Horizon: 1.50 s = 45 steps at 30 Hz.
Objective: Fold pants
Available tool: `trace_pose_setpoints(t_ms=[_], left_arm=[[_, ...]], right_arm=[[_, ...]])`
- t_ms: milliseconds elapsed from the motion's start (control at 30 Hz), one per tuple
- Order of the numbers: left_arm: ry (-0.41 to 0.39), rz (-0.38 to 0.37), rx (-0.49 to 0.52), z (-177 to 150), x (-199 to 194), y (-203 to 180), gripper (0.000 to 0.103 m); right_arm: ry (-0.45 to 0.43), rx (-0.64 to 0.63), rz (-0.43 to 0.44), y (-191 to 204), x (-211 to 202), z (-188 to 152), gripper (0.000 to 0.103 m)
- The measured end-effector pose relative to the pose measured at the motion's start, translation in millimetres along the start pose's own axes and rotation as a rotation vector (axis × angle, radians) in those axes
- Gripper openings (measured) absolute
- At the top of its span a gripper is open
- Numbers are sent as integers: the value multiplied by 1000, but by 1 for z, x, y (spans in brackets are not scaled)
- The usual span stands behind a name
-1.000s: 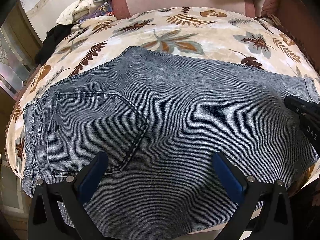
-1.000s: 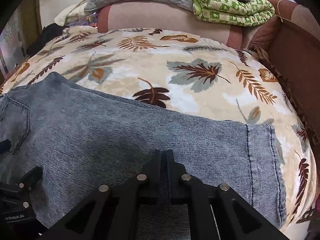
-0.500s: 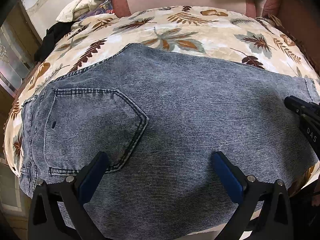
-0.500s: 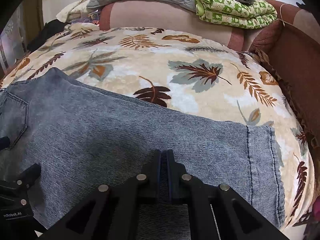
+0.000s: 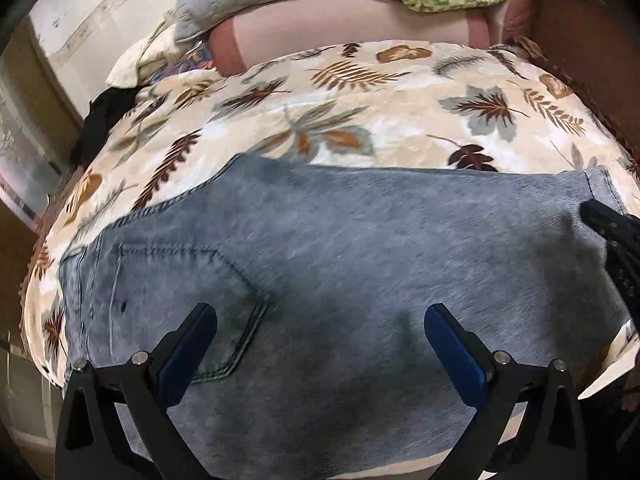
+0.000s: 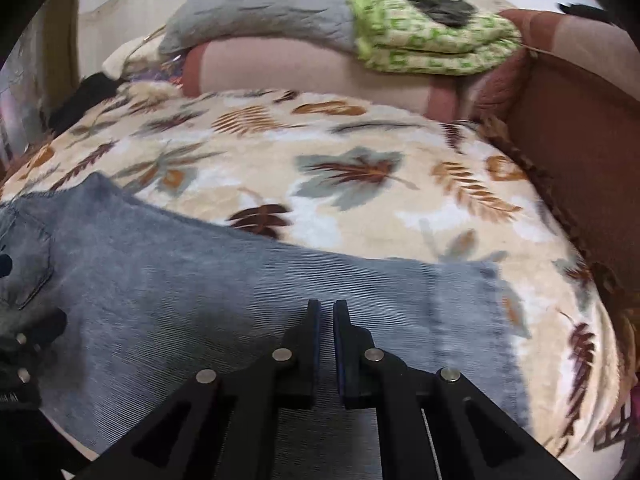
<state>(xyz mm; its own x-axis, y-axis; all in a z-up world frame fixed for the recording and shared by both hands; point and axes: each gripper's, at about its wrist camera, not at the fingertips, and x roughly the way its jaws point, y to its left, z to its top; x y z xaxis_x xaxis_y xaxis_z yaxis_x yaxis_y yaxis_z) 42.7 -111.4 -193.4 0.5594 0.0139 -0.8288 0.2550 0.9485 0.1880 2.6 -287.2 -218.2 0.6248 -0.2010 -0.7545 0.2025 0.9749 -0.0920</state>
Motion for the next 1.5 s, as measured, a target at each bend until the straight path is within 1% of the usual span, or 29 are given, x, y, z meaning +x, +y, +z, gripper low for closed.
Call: trace_pose_setpoints(t_ms=[100, 233, 333, 433, 533, 700, 767, 867, 900, 933, 1000, 1100, 1167, 1200, 1300, 1400, 1500], left_arm=[[11, -27, 26, 10, 5, -21, 103], [6, -31, 61, 21, 11, -45, 103], [27, -34, 80, 25, 20, -57, 103], [41, -29, 81, 29, 29, -63, 103], [66, -39, 72, 34, 40, -63, 103], [75, -72, 55, 42, 52, -60, 103], [91, -81, 47, 46, 57, -60, 103], [126, -88, 41, 53, 57, -58, 103], [118, -85, 45, 55, 54, -57, 103], [92, -75, 48, 58, 49, -55, 103], [64, -75, 43, 65, 45, -52, 103], [98, -73, 31, 75, 57, -51, 103], [103, -69, 38, 79, 65, -52, 103], [119, -64, 46, 80, 72, -54, 103], [141, -102, 0, 84, 84, -50, 103], [146, -120, -11, 86, 90, -49, 103], [136, -112, -2, 89, 94, -53, 103]], right_arm=[[15, 95, -29, -34, 0, -6, 8], [47, 224, -23, -73, 3, -14, 8], [82, 292, -20, -91, 9, -16, 8], [107, 344, 9, -98, 15, -16, 9], [125, 359, 4, -99, 21, -13, 9], [130, 381, 9, -101, 28, -11, 9], [131, 398, 27, -104, 28, -10, 9], [124, 461, 94, -116, 24, -9, 9], [98, 492, 132, -122, 19, -8, 9], [72, 510, 155, -126, 15, -6, 9], [24, 508, 176, -129, 9, 1, 9], [31, 472, 196, -124, 18, 17, 9], [51, 444, 204, -119, 27, 24, 9], [75, 432, 205, -116, 35, 27, 9], [152, 432, 187, -114, 55, 29, 9], [160, 457, 206, -118, 63, 30, 9], [165, 450, 203, -118, 70, 36, 9]])
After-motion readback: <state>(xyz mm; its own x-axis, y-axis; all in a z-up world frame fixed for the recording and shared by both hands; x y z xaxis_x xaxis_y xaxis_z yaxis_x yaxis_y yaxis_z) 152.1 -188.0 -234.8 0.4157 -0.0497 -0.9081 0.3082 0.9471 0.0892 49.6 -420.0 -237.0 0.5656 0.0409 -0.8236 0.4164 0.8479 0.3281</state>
